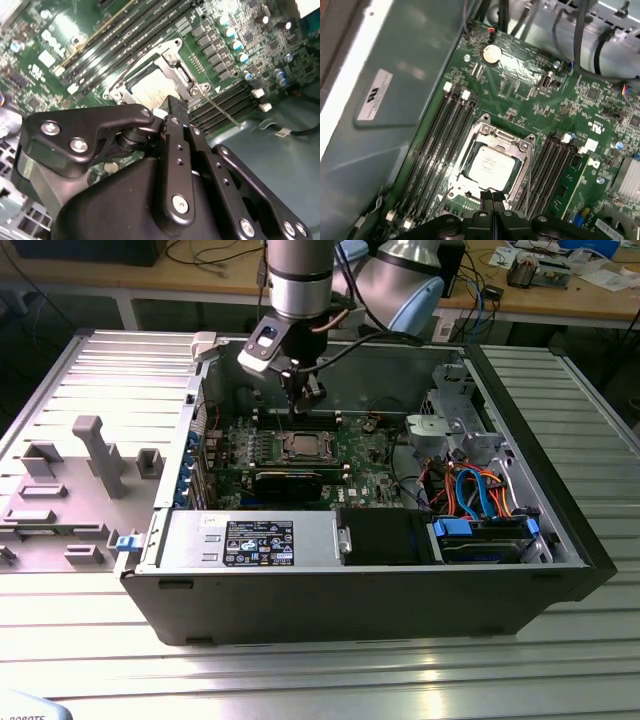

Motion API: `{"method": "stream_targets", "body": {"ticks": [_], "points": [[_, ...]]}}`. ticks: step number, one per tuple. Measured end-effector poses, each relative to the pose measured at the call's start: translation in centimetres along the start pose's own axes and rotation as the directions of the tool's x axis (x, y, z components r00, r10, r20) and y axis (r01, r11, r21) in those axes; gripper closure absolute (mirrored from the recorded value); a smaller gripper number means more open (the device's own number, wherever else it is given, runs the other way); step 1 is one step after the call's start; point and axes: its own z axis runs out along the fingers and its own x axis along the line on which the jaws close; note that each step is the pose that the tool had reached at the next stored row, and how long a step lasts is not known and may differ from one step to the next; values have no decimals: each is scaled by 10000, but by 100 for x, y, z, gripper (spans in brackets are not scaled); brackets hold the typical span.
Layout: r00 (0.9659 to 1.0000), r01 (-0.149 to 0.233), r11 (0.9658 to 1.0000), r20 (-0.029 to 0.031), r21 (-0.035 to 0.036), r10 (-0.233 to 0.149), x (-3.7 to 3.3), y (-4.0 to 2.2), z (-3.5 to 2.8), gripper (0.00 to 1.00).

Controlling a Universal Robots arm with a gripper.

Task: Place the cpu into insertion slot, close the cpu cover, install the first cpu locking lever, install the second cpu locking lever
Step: 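Install the first cpu locking lever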

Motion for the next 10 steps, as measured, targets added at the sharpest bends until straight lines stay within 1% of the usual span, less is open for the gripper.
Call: {"method": "stream_targets", "body": {"ticks": [1, 4, 6, 7, 8, 9, 10], "points": [[9997, -236, 9997, 1, 7, 236, 1, 0, 26, 89], [9978, -663, 9978, 1, 19, 663, 2, 0, 75, 89], [9954, -957, 9954, 2, 28, 957, 3, 0, 107, 89], [9929, -1191, 9929, 3, 35, 1191, 4, 0, 133, 89], [9913, -1313, 9913, 4, 39, 1313, 5, -1, 153, 89], [9908, -1355, 9908, 4, 40, 1355, 8, -6, 169, 89], [9905, -1372, 9905, 3, 40, 1372, 21, -34, 202, 89]]}}
